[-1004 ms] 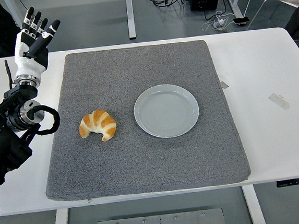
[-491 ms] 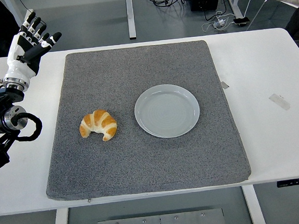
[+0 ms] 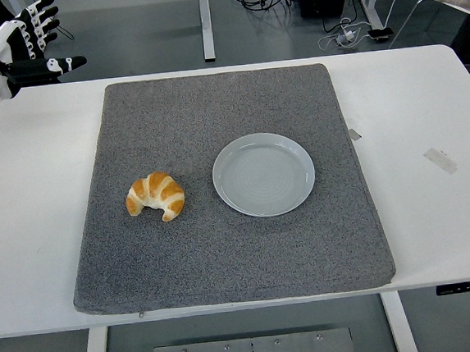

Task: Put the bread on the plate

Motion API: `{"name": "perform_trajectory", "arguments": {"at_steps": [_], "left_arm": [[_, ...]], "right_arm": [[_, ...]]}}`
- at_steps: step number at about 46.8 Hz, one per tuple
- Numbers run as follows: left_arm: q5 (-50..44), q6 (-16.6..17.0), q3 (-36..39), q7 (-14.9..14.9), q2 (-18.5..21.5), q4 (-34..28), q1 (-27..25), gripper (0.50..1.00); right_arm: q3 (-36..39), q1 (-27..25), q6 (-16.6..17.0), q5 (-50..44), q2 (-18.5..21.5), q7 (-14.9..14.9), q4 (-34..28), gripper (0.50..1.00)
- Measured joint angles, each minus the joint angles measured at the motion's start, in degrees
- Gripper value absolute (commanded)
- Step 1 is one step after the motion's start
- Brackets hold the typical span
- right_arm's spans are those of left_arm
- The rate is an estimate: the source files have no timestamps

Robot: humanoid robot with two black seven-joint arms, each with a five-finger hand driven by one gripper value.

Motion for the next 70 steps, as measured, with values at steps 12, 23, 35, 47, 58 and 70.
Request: {"name": "perform_trajectory", "arguments": {"at_steps": [12,23,35,47,58,70], "left_arm": [[2.5,0.3,4.9,-0.3,7.4,-10.1,-2.5,0.978],[11.8,7.6,5.1,0.3,7.8,-18.2,-3.1,0.978],[24.6,17.9,6.3,6.9,10.4,-30.4,-4.0,0.978],[34.7,26.0,9.5,13.7,11.2,-35.2,-3.9,0.978],[41.3,30.9,13.4,16.7,11.1,-39.9,-3.5,0.978],[46.6,32.5,15.0,20.4,8.6,-40.2,-2.9,0.978]], "right_arm": [[0.0,0.0,0.0,0.0,0.0,0.0,0.0,1.0],[0.0,0.0,0.0,0.0,0.0,0.0,0.0,1.0],[0.0,0.0,0.0,0.0,0.0,0.0,0.0,1.0],[0.0,0.0,0.0,0.0,0.0,0.0,0.0,1.0],[0.0,0.0,0.0,0.0,0.0,0.0,0.0,1.0],[0.0,0.0,0.0,0.0,0.0,0.0,0.0,1.0]]}}
